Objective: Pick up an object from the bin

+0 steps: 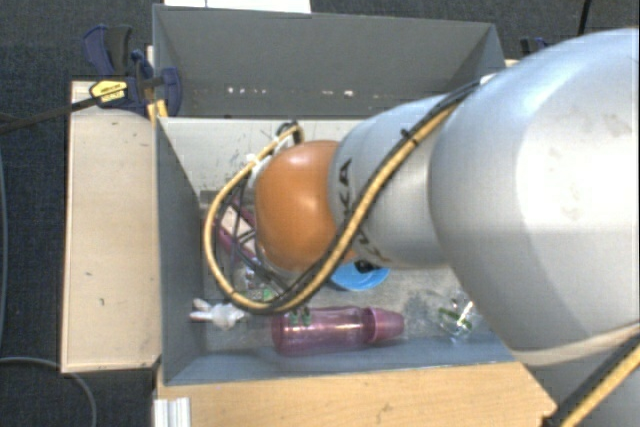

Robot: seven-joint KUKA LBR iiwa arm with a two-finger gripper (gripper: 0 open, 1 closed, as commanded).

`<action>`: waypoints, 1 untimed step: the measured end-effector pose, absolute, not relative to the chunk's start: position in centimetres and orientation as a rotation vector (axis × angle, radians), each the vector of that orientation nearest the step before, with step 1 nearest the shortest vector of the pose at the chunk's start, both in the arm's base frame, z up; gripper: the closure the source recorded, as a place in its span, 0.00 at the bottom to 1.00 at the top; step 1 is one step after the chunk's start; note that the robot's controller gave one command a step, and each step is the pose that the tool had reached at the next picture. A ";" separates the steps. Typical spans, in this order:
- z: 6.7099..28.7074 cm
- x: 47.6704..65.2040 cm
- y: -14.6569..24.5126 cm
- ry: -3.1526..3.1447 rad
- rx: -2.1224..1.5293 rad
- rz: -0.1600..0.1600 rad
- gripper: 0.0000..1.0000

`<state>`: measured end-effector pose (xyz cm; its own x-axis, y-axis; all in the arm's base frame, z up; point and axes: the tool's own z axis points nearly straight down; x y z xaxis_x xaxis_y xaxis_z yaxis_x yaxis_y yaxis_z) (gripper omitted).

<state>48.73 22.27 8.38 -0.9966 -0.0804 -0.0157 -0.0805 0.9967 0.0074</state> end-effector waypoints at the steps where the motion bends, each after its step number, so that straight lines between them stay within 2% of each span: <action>1: 8.4 48.7 22.3 3.124 -0.126 0.013 1.00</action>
Offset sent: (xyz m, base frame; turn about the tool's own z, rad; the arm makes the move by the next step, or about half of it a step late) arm 0.0000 0.0000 0.0000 0.0000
